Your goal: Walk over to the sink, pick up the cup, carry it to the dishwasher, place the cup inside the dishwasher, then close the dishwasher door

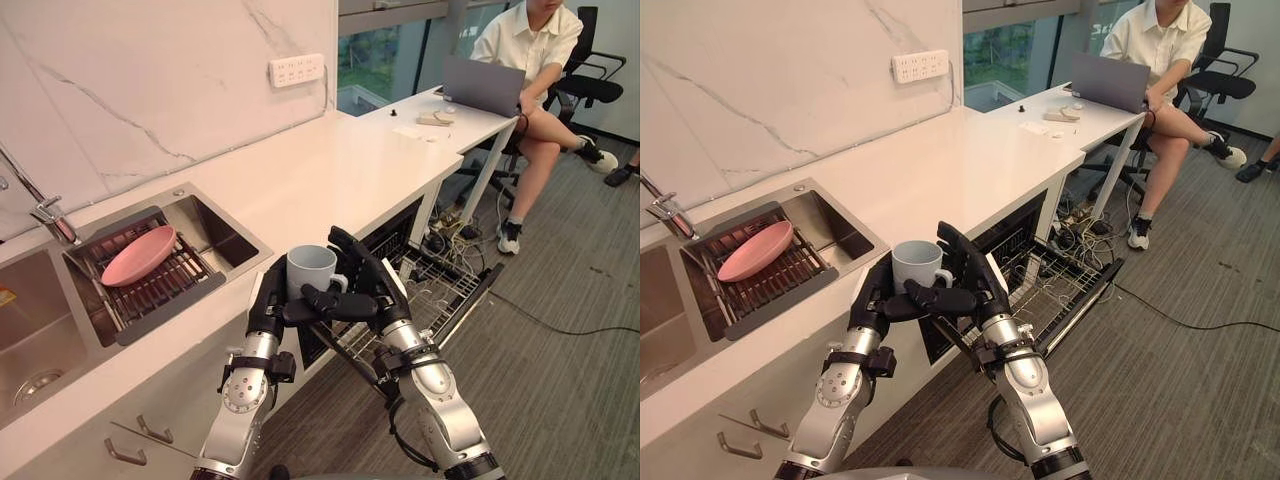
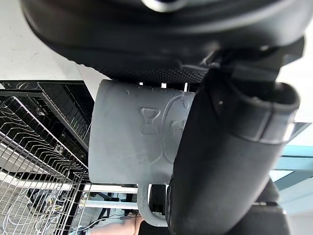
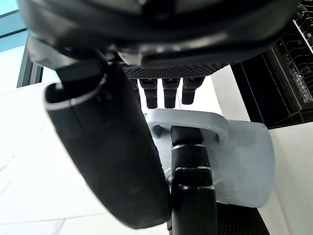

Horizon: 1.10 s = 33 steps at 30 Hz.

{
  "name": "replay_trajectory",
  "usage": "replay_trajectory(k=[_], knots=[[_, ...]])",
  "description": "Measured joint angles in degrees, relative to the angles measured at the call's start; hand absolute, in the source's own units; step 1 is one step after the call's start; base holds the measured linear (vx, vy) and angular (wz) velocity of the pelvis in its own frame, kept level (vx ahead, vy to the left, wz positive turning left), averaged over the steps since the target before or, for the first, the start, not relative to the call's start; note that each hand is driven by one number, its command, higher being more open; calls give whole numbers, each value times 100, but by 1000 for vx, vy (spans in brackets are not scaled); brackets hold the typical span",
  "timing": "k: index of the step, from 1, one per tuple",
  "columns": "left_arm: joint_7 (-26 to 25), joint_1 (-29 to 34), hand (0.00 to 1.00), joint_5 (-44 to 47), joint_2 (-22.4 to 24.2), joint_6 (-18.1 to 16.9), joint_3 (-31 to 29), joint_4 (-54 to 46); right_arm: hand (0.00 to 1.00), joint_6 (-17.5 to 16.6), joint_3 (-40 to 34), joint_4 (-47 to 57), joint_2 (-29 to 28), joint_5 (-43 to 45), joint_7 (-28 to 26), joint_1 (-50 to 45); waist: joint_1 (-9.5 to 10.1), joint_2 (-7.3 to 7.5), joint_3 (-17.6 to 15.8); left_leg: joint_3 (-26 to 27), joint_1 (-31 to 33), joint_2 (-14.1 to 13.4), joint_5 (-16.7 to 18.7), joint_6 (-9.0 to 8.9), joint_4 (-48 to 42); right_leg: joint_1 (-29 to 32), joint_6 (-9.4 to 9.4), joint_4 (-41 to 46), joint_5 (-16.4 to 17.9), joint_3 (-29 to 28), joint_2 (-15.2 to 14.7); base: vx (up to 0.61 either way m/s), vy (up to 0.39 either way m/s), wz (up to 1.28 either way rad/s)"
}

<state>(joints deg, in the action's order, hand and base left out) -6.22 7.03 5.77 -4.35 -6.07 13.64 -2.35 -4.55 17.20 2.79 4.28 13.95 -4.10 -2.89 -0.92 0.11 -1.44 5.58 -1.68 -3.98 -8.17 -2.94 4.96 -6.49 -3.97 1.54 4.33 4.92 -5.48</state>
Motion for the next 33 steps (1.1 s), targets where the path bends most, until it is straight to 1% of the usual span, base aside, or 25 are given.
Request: replay_trajectory(k=[2,3,12,16,21,22,29,33], knots=[[8,-1,30,-1,-18,0,59,-4,90,0,8,-6,0,0,10,2,0,8,13,0,0,1,-2,-2,0,0,0,0,0,0,-1,0,0,0],[10,-5,30,-6,-20,0,88,-12,30,0,21,-15,-1,0,30,7,-1,16,18,0,0,2,-3,-3,0,0,0,-1,0,1,-2,0,0,0],[12,-95,30,-34,-163,3,318,-59,30,-54,-71,-219,5,67,128,31,-4,45,40,-10,13,10,-4,-4,0,0,-1,-13,0,15,-9,0,0,0],[27,-95,30,-100,-230,8,319,-82,30,-107,-101,-219,7,296,74,41,-14,48,42,-10,15,9,-4,-5,0,0,-1,-16,-1,15,-8,0,0,0],[34,-95,30,-126,-260,13,298,-126,30,-138,-114,-215,-1,297,29,51,-14,77,61,-10,14,10,-5,-6,0,-1,-1,-16,-1,15,-9,0,0,0],[33,-95,90,-126,-260,14,287,-127,30,-138,-118,-215,-2,297,26,51,-15,81,64,-10,14,10,-5,-6,0,-1,-1,-16,-1,15,-9,0,0,0],[125,-102,90,-125,-228,15,246,-256,30,-144,-261,-120,-110,231,5,50,-14,95,72,-10,12,10,-5,-6,0,-4,-2,-15,-1,17,-10,0,0,0],[145,-135,90,-118,-100,15,204,-277,30,-144,-369,9,-200,-113,-2,49,-15,95,71,-11,12,9,-4,-6,0,-8,-3,-16,-2,20,-10,0,0,0]])
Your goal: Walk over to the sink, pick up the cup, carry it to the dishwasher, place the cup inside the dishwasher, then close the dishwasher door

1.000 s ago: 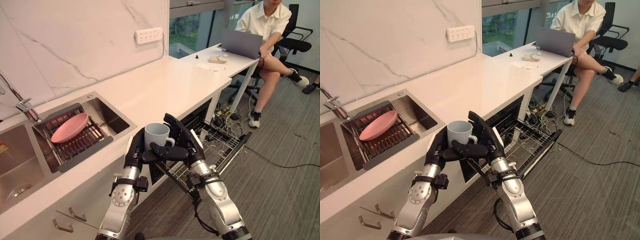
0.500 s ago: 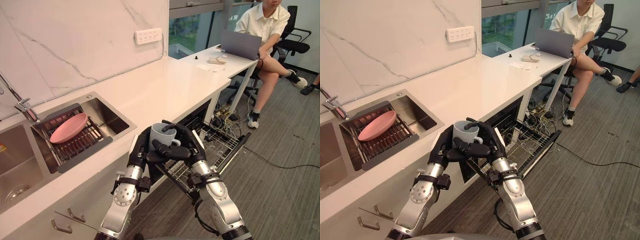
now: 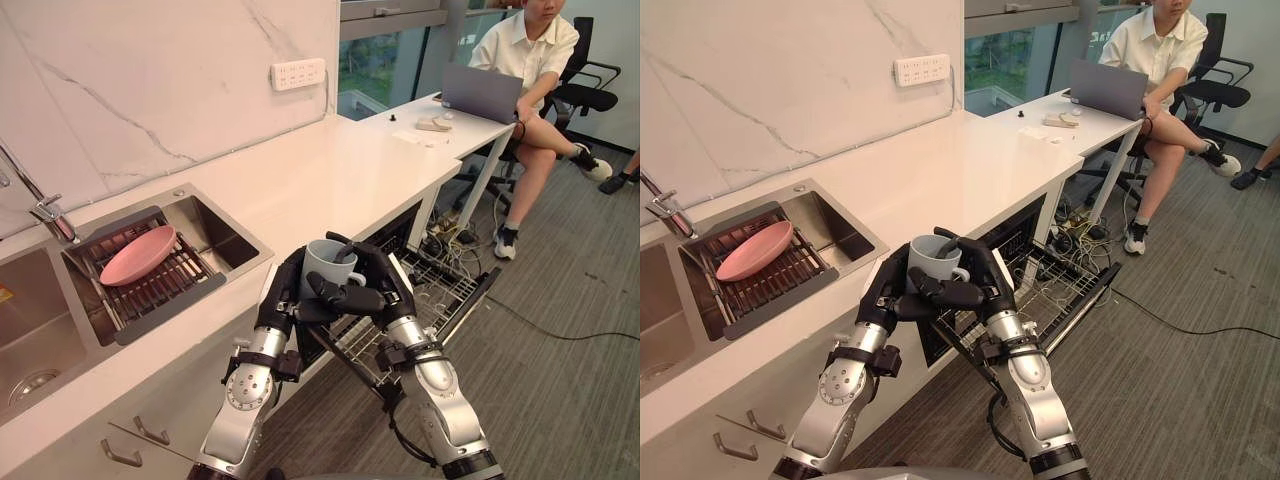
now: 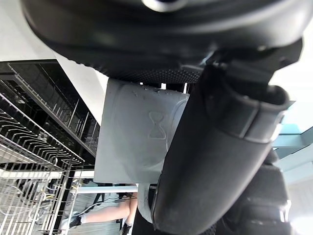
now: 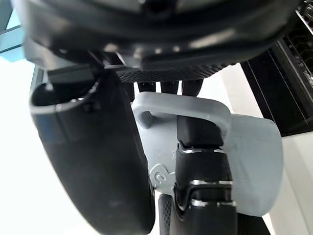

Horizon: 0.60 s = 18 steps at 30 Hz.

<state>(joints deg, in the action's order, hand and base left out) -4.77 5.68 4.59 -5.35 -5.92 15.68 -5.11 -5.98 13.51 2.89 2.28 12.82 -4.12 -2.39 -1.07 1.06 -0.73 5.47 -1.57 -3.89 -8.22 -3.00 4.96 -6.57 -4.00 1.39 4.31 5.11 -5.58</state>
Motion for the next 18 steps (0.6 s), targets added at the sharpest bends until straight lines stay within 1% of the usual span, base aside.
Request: replay_trajectory(k=[10,11,12,13,15,17,18], knots=[[231,-99,90,0,83,-1,-80,-190,30,-15,-276,401,-98,-710,3,2,-8,-1,-10,-2,-1,-1,8,-6,1,-6,-8,0,4,1,-1,0,0,0],[231,-95,90,0,106,-7,-86,-190,30,-32,-377,454,-119,-879,48,2,-9,-3,-20,-3,-1,0,9,-7,2,-6,-11,0,6,1,-2,0,0,0],[215,-66,90,2,158,-51,-195,-199,30,-38,-662,457,-185,-1133,290,10,7,1,-27,-4,0,0,10,-7,2,-6,-13,0,7,3,-2,0,0,0],[212,-48,90,2,177,-82,-279,-211,30,-38,-867,455,-208,-1223,426,10,23,2,-34,-6,1,1,10,-7,2,-6,-15,0,8,5,-4,0,0,0],[120,87,90,4,153,-119,-639,-359,30,-38,-1586,455,-206,-1324,801,12,12,0,-45,-8,5,10,11,-9,2,-6,-18,-9,10,9,-12,0,0,0],[79,185,90,5,28,-178,-922,-424,30,-35,-2097,455,-65,-1427,1066,10,-17,-4,-51,-3,8,11,15,-14,2,-6,-18,-26,10,5,-13,0,0,0],[69,219,90,9,-48,-194,-993,-424,30,-35,-2227,455,74,-1443,1118,9,-50,-5,-58,0,8,10,17,-17,2,-6,-17,-34,10,1,-11,0,0,0]])
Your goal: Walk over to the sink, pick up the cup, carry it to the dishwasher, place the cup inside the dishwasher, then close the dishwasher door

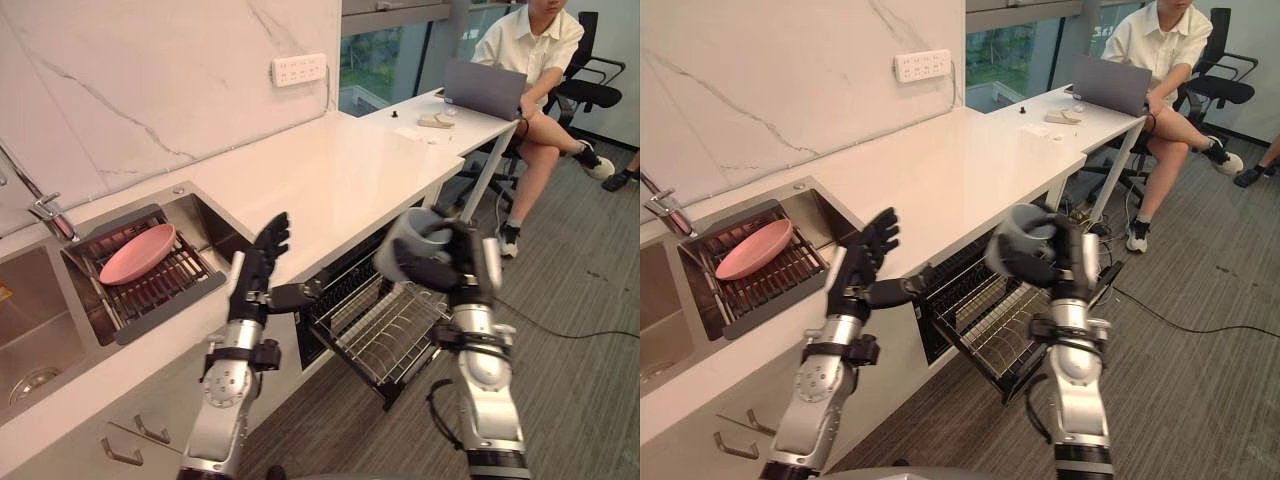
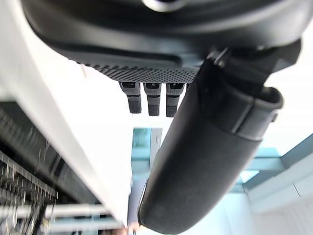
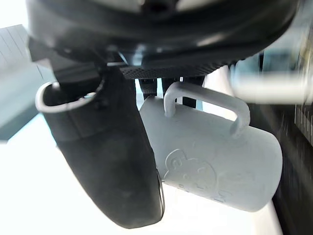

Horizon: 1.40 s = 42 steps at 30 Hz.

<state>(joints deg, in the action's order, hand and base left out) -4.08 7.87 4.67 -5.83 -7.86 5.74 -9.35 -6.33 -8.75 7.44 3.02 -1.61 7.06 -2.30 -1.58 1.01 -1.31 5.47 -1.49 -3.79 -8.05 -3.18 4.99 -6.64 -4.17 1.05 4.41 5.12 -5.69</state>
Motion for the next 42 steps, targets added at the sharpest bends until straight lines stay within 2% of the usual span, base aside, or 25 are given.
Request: replay_trajectory(k=[3,6,12,17,20,23,27,28,29,32,35,38,42], knots=[[44,64,90,107,-31,-2,37,0,30,0,38,5,205,-82,-51,0,-78,2,-14,1,0,-4,8,-12,0,0,0,-1,-1,-10,4,0,0,0],[195,68,90,107,-18,-2,220,0,30,0,137,4,213,-97,-173,-1,-79,-6,-31,3,2,-6,17,-23,0,0,0,-5,-1,-13,6,0,0,0],[228,208,90,152,-17,-2,180,0,30,2,295,-41,226,-109,-245,-60,-66,-6,-137,-3,59,-9,38,-19,1,41,0,-30,-1,-3,8,0,0,0],[343,610,90,380,-19,-9,129,95,30,79,293,-831,447,-364,-253,-72,-52,-10,-148,-40,260,4,34,-14,1,202,-3,-29,-3,40,2,9,-6,5],[517,628,90,487,-11,-258,91,109,30,276,289,-1494,661,-587,-253,-73,0,-21,-165,-161,480,14,7,-1,0,356,-5,-28,-4,163,6,10,-16,17],[601,517,90,494,-16,-562,83,240,30,328,289,-1892,863,-738,-229,-58,99,-91,-316,-246,693,21,-50,1,-2,496,-6,-4,-5,242,5,1,-13,17],[742,278,90,483,-25,-919,93,262,30,377,293,-2390,1041,-782,-99,297,201,-166,-670,-391,1045,11,-95,2,-158,756,-6,130,-4,382,19,-39,-8,17],[752,231,90,483,-25,-951,93,262,30,380,291,-2440,1070,-813,-69,361,212,-156,-720,-414,1118,10,-95,2,-194,814,-6,169,-4,406,19,-76,4,16],[762,125,90,482,-30,-1018,91,262,30,391,289,-2510,1129,-887,4,491,236,-232,-813,-454,1246,7,-95,3,-295,902,-4,238,0,451,19,-100,9,18],[773,-24,90,481,-24,-1151,87,259,30,410,289,-2533,1166,-928,169,636,315,-264,-1006,-495,1437,-7,-88,9,-404,1143,9,554,121,510,2,-105,2,13],[767,-132,90,477,14,-1257,78,258,30,466,287,-2533,1166,-927,350,635,428,-263,-1099,-531,1679,-18,-52,27,-527,1478,31,1001,312,634,-59,-114,-3,23],[742,-277,90,477,41,-1306,77,247,30,562,291,-2541,1153,-926,458,638,530,-273,-1208,-468,1820,-70,-63,117,-529,1681,45,1290,488,804,-89,-115,-30,28],[678,-363,90,431,93,-1437,77,217,30,613,298,-2588,1117,-923,581,688,612,-275,-1291,-442,1947,-111,-124,119,-530,1873,47,1472,570,841,-88,-46,-24,6]])
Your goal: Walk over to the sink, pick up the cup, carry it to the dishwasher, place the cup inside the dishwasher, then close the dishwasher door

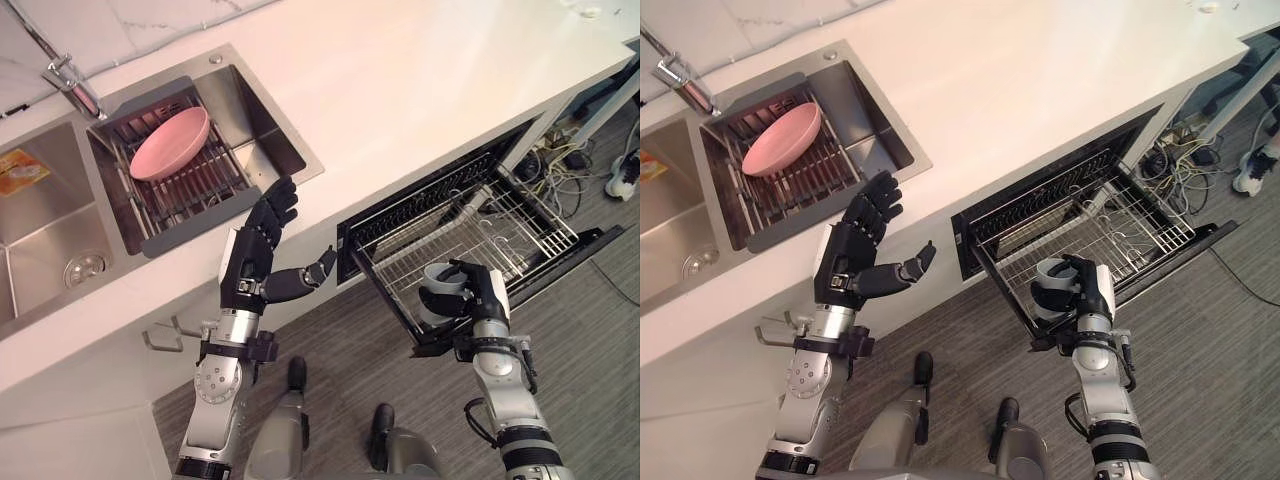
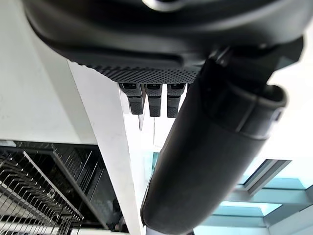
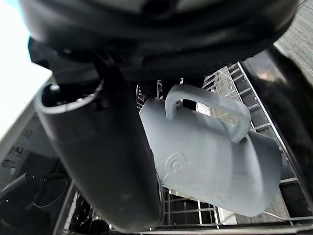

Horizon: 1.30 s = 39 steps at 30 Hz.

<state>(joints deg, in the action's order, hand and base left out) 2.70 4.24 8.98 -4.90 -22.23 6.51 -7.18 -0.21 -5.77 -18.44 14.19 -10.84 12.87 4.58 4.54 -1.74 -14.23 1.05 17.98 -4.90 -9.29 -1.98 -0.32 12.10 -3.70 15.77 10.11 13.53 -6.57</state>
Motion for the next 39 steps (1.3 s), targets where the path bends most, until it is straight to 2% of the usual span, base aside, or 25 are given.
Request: replay_trajectory(k=[4,5,17,22,24,29,34,39], knots=[[-2,-27,90,-16,123,-46,1,-4,30,27,0,-148,-39,3,74,35,42,-6,-52,2,10,2,-15,0,-6,37,2,84,47,9,-14,0,0,0],[-2,-35,90,-16,152,-65,1,-12,90,27,0,-148,-55,3,103,54,52,-7,-75,1,13,2,-15,-1,-3,50,7,99,55,14,-17,0,0,0],[-51,-62,90,-8,158,-130,116,-13,90,77,-41,-548,-223,0,287,351,101,5,-122,-23,-55,10,-39,-20,111,8,11,103,70,48,-30,6,-1,1],[-142,15,90,86,138,-121,185,-12,90,130,-75,-486,-314,3,287,317,83,17,-130,-17,-264,0,-53,-27,256,-162,-2,2,79,43,-24,15,-6,0],[-158,127,90,173,103,-106,242,-43,90,132,-74,-156,-340,6,275,141,80,17,-130,-6,-411,2,-53,-27,322,-318,-23,-105,83,37,-17,68,-18,-1],[-74,626,90,573,-207,-29,237,-394,90,84,-124,692,-470,8,168,-79,-84,71,-118,23,-660,21,-104,-90,331,-730,-18,-473,-26,38,29,82,-17,-1],[192,851,90,691,-377,119,243,-450,90,36,-272,1177,-562,8,-95,-275,-144,126,-45,40,-974,88,-61,-146,399,-1181,-73,-865,-138,31,48,61,-20,-2],[410,838,90,690,-638,458,281,-378,90,-131,-263,1595,-724,11,-424,-548,-375,332,233,170,-1246,163,22,-136,430,-1460,-133,-1052,-193,-98,-24,27,10,-13]])
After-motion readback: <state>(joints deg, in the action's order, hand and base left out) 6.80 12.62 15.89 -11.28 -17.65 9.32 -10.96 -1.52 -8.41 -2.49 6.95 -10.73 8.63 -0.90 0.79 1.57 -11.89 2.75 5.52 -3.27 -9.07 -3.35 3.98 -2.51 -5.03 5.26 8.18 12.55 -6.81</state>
